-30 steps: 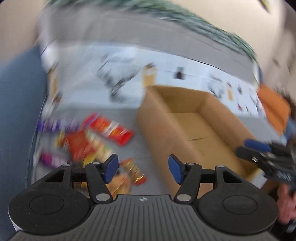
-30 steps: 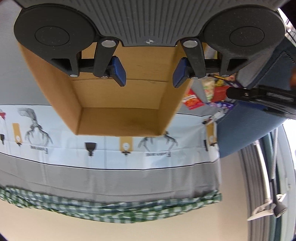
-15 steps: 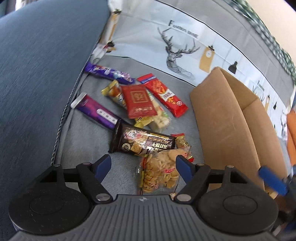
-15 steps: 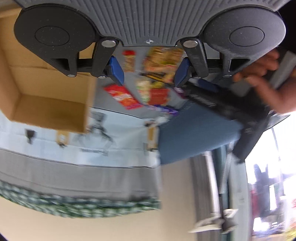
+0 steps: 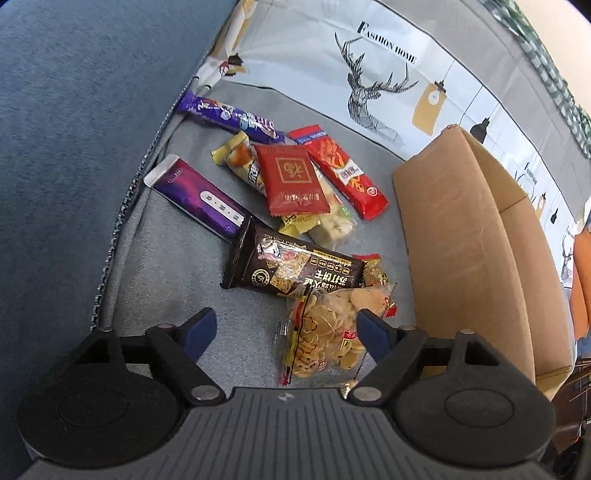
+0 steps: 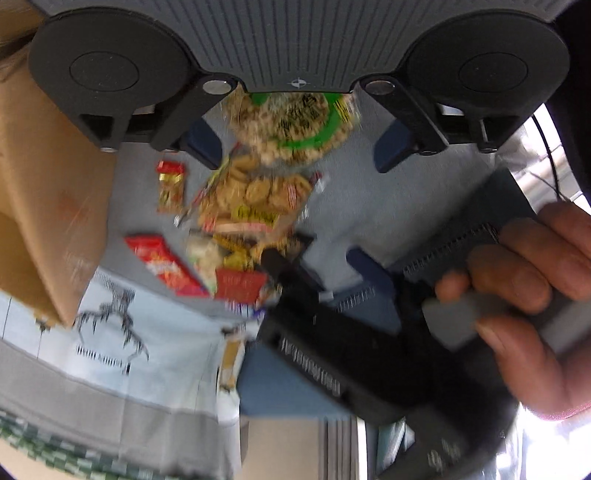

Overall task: Organize snacks
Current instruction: 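Reach the left gripper to the clear cookie bag while the right gripper reaches the green-labelled nut bag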

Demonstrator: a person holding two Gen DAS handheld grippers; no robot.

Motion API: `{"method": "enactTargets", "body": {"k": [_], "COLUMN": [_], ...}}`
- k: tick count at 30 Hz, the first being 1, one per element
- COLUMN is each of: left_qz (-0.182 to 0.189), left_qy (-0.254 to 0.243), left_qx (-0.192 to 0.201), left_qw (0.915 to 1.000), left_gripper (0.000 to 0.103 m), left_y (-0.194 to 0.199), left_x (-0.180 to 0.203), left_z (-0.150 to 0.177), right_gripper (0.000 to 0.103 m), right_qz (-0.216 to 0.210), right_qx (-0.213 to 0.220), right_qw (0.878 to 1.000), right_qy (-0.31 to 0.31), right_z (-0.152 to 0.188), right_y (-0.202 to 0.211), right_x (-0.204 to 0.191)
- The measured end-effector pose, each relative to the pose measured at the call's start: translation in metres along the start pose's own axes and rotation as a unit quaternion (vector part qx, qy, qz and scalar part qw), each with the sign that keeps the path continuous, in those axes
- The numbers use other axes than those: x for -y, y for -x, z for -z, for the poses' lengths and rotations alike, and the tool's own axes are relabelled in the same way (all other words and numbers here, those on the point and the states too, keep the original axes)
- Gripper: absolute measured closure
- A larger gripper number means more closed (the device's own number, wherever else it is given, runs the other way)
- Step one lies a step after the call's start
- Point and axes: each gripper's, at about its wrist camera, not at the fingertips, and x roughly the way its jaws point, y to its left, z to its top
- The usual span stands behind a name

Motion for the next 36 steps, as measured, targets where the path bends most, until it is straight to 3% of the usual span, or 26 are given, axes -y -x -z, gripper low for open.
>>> {"method": "enactTargets", "body": {"k": [6,14,17,21,24,36], "left_qz": [-0.011,-0.025,-0.032,-0.018,-0.015,-0.009], "left_qy": [-0.016,-0.036,-0.044,-0.036,-0.032,0.061], "left_qx": [-0.023,-0.024,-0.019,-0.008,-0.001,0.002], "left_qw": [0.9996,0.9987,0.9983,0.9991,0.9994,0.9981], "left_gripper": [0.01,0.01,0.018,0.051,0.067,0.067], "left_y": [-0.02,-0.035,-0.034,-0.026,-0.016,0.005], "left_x": [0.017,0.036,0.038,0.029,0.022,-0.02], "left_z": [-0.003,-0.005,-0.004,-0.003,0.0,0.003], "right_gripper": [0.011,0.016,0.017,0.018,0.018,0.017], "right_qz": [-0.005,-0.013,-0.014,-0.007,-0.004,-0.003], "right_qx": [-0.046,-0.059,-0.056,-0.048,-0.044,-0.051], "right_qw": [0.998,0.998,0.998,0.998,0.998,0.998], "right_qy": [-0.03,-0.033,-0.031,-0.03,-0.036,-0.031], "right_z": [0.006,0.011,0.012,0.012,0.011,0.009], "right_y": [-0.014,-0.018,-0.017,-0.013,-0.009,0.001], "right_x": [0.005,0.006,0.006,0.007,0.006,0.006]}}
